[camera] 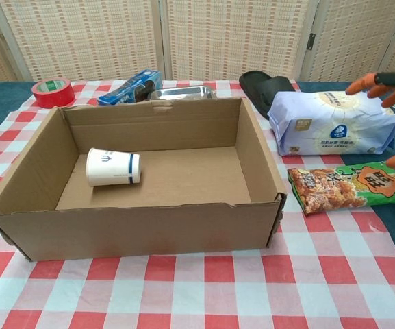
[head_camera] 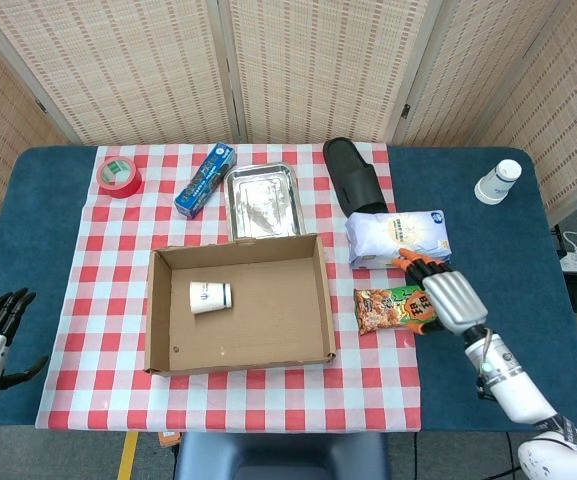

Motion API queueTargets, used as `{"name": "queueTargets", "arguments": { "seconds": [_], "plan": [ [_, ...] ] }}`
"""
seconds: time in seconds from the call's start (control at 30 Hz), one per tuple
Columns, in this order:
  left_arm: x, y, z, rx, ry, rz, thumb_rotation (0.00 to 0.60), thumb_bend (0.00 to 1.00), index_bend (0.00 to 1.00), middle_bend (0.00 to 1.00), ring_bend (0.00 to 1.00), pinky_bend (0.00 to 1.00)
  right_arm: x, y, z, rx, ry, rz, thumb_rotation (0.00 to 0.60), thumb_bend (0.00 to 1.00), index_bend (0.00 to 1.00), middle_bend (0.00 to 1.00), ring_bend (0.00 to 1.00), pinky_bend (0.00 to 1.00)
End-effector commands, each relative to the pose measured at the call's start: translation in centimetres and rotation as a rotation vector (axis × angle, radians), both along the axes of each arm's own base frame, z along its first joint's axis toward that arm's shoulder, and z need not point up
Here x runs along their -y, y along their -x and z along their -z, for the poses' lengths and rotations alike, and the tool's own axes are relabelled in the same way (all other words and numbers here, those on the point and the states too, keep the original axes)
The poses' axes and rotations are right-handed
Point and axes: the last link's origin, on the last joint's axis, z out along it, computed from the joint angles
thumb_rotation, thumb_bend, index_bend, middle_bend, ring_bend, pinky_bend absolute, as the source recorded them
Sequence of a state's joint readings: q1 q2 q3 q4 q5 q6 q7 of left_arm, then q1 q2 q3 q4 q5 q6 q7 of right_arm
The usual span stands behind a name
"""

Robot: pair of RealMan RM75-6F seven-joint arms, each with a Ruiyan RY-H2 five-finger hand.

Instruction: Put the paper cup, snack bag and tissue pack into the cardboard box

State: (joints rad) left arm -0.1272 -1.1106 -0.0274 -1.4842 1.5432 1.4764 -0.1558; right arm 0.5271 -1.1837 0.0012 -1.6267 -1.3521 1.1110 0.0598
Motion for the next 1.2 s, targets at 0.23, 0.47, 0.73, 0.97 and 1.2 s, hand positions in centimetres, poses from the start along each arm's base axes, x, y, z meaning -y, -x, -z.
{"name": "queueTargets", "arguments": {
  "seconds": [0.23,0.47,0.73,0.97,1.2],
  "plan": [
    [-0.2,0.2,-0.2,0.008,-0.002,-0.005,0.600,0.22,0.00,0.00,0.00,0.00,-0.3,3.6,2.9,-0.025,-0.058,0.077,0.600,0.00,0.14,0.05,0.00,0.20],
    [-0.1,0.1,-0.2,0.009,0.000,-0.002,0.600,0.22,0.00,0.00,0.00,0.00,0.6,4.0,4.0,-0.022,-0.080,0.105,0.600,0.00,0.14,0.05,0.00,0.20],
    [-0.2,0.2,-0.3,0.013,0.000,-0.004,0.600,0.22,0.00,0.00,0.00,0.00,1.9,3.3,5.3,-0.018,-0.105,0.100,0.600,0.00,0.15,0.05,0.00,0.20],
    [-0.2,0.3,-0.5,0.024,-0.005,-0.004,0.600,0.22,0.00,0.00,0.00,0.00,2.4,3.4,6.0,-0.040,-0.126,0.118,0.600,0.00,0.16,0.06,0.00,0.20],
    [-0.2,0.4,-0.6,0.028,-0.005,-0.004,0.600,0.22,0.00,0.00,0.00,0.00,2.2,3.3,6.3,-0.058,-0.138,0.117,0.600,0.00,0.17,0.06,0.00,0.20]
  ]
}}
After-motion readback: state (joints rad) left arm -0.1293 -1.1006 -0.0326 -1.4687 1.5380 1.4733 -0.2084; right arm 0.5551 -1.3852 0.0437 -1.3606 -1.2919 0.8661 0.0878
